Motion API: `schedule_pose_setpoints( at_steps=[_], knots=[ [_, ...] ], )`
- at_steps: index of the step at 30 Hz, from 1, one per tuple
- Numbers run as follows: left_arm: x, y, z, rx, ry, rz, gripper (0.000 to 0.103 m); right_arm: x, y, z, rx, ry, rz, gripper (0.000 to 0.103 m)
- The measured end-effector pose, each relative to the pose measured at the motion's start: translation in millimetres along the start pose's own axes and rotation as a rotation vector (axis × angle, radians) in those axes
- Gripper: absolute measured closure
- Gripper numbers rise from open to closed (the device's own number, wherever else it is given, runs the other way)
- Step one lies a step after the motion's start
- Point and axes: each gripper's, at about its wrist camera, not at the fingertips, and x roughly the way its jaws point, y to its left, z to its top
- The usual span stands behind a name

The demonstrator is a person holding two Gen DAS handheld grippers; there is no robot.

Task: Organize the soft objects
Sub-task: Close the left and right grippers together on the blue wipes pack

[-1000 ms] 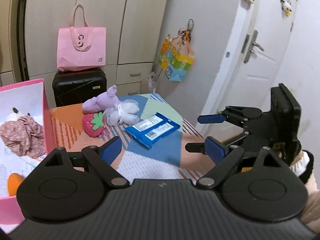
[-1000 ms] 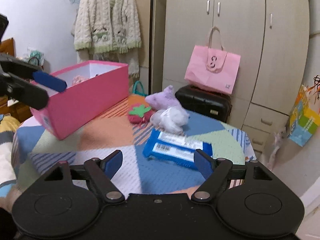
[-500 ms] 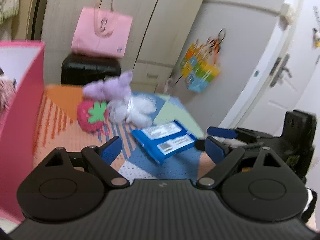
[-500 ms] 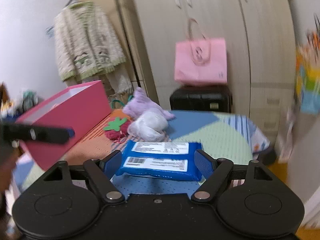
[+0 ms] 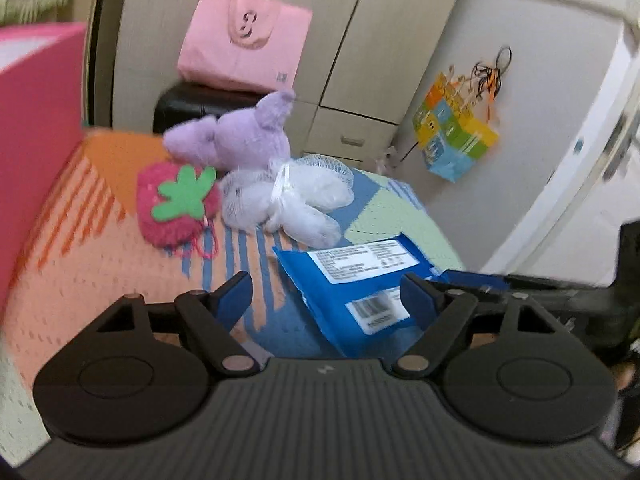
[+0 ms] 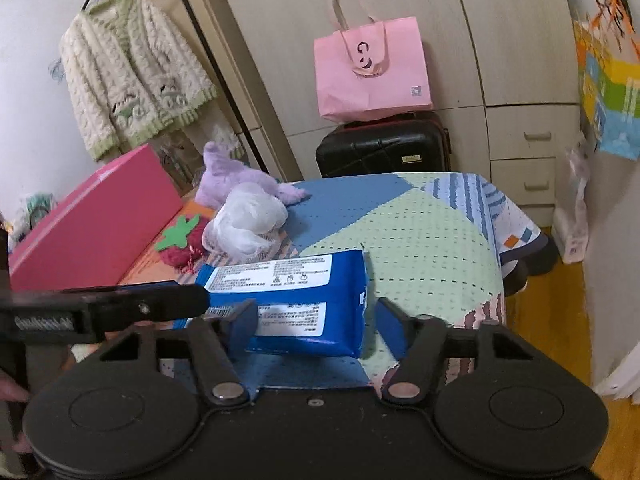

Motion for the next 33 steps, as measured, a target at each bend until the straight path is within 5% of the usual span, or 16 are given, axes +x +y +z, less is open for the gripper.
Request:
schedule_pose_setpoints(
  at_steps=[4, 5, 8, 13, 19, 33],
  knots=[
    [10.3, -1.5, -3.6, -0.004, 0.023, -0.003, 0.045, 0.7, -5.0, -5.8, 0.024, -0.004, 0.031, 0.054],
    [10.7, -3.2, -4.0, 0.003, 0.027, -0.014, 0.059, 0.6, -4.2, -6.7, 0.016, -0.003, 0.031, 0.054],
    [9.0, -11.5, -4.0, 0.064, 0.059, -0.029, 0.066, -1.2, 1.4, -9.7, -0.042, 0.003, 0.028, 0.052],
    [11.6, -15.5, -6.4, 0.095, 0.05, -0.021, 0.067, -3.9, 13.2, -14.8, -0.181, 0.036, 0.045, 0.039],
    [13.0, -11.7, -6.3, 0.068, 0.058, -0.045, 0.067, 4.8, 45.4, -21.3, -0.361, 0.074, -0.041, 0.021],
    [12.4, -24.1, -4.8, 0.087, 0.09, -0.08, 0.057, 18.7, 67.5, -21.6, -0.307, 0.087, -0.163, 0.0]
  ],
)
